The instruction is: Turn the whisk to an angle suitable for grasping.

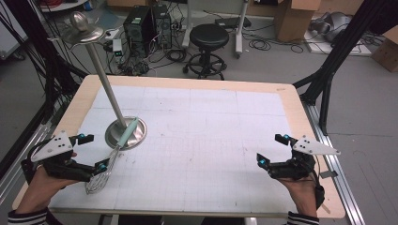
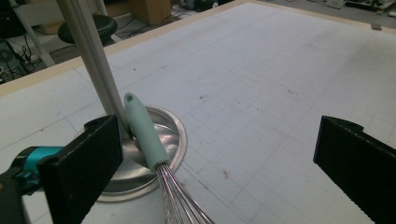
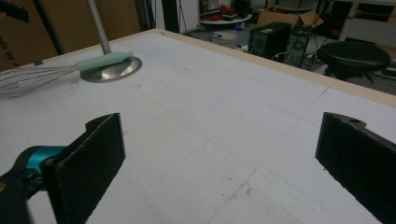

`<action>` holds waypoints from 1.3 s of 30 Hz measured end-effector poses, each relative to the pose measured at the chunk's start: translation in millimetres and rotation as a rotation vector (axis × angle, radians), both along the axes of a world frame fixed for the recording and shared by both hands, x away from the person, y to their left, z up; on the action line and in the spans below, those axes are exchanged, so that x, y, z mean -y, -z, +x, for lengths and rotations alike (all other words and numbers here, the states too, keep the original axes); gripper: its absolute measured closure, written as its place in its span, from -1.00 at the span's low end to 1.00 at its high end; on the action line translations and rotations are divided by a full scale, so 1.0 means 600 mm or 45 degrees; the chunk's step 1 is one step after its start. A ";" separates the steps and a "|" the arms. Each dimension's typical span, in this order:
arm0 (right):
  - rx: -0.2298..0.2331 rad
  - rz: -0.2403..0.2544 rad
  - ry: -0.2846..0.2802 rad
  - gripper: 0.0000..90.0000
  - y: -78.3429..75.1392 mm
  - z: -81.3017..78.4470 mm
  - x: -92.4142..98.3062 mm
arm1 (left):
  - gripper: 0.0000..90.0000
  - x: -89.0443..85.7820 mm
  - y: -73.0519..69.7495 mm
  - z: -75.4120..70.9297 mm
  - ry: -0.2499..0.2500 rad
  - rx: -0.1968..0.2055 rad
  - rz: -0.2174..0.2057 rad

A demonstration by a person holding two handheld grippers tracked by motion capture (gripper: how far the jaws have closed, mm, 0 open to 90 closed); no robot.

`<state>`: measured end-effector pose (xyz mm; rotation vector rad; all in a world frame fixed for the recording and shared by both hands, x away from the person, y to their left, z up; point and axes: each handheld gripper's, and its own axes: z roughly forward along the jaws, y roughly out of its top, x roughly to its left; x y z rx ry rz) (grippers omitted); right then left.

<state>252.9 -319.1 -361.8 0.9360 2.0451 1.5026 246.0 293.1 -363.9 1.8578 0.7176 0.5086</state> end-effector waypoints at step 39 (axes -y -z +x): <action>-0.006 0.005 0.009 -0.99 -0.002 0.003 0.004 | -0.78 0.011 -0.010 0.031 -0.031 -0.105 0.137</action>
